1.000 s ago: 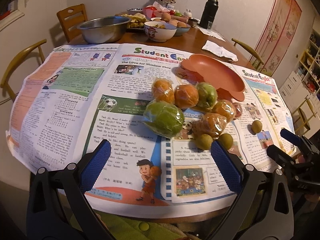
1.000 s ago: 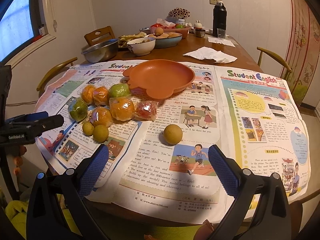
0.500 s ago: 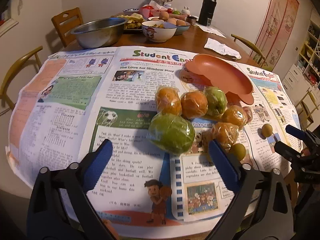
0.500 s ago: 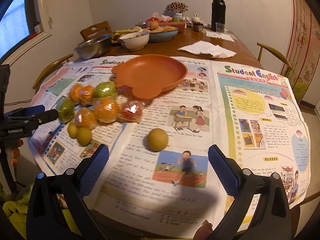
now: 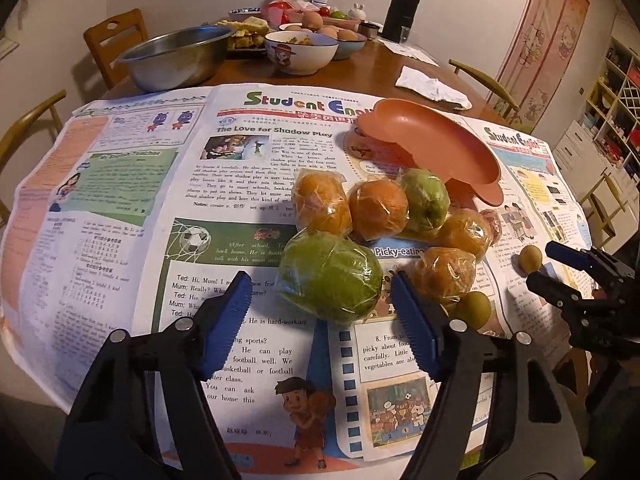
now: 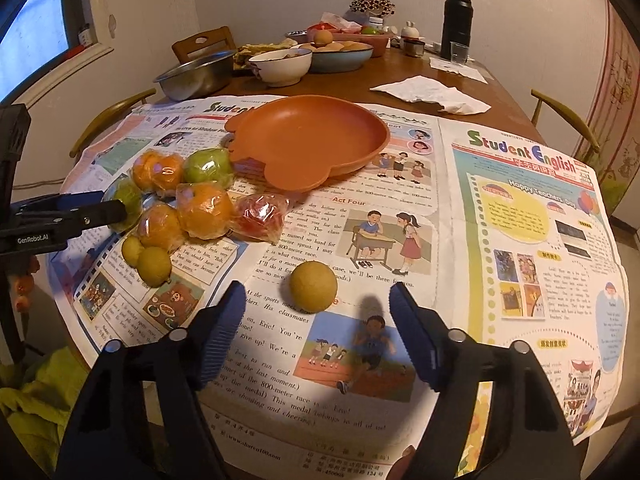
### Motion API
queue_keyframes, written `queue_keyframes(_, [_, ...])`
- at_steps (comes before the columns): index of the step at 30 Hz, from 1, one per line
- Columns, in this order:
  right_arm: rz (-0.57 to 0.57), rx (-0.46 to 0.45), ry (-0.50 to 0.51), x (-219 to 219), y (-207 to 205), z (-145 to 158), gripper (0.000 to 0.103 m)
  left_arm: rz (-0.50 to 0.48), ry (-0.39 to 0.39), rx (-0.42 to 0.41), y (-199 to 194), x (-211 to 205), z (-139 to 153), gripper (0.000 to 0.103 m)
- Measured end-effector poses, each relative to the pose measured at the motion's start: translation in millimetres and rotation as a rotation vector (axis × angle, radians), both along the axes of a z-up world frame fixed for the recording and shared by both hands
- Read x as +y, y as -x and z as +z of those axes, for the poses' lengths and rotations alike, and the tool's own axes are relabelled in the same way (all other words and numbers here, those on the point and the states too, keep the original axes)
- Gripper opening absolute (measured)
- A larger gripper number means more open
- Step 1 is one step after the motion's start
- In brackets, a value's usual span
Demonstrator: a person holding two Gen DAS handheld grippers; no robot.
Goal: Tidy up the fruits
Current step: 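Grasp the green wrapped fruit with left tool while right tool grasps a yellow fruit, then lift and carry both held fruits over the orange plate with both tools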
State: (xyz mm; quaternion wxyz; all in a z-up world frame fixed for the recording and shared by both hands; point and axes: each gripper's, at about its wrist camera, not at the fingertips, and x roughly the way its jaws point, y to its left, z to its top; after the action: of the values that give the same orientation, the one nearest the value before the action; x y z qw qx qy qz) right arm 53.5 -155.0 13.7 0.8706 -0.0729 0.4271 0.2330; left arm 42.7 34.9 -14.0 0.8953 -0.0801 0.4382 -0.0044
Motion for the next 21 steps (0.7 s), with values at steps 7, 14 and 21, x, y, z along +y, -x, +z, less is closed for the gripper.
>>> queue_keyframes(7, [0.036,0.006,0.002,3.4,-2.8,-4.1,0.04,-0.014,0.014,0.001,-5.3,0.0,-2.3,0.059])
queue_keyframes(14, [0.05,0.006,-0.01,1.5,-5.6,-7.0,0.025,-0.027,0.027,0.005,-10.1,-0.5,-5.3,0.056])
queue_keyframes(21, [0.057,0.006,-0.025,-2.0,-7.9,-6.4,0.024,-0.032,0.031,0.017,-14.8,1.2,-10.2,0.046])
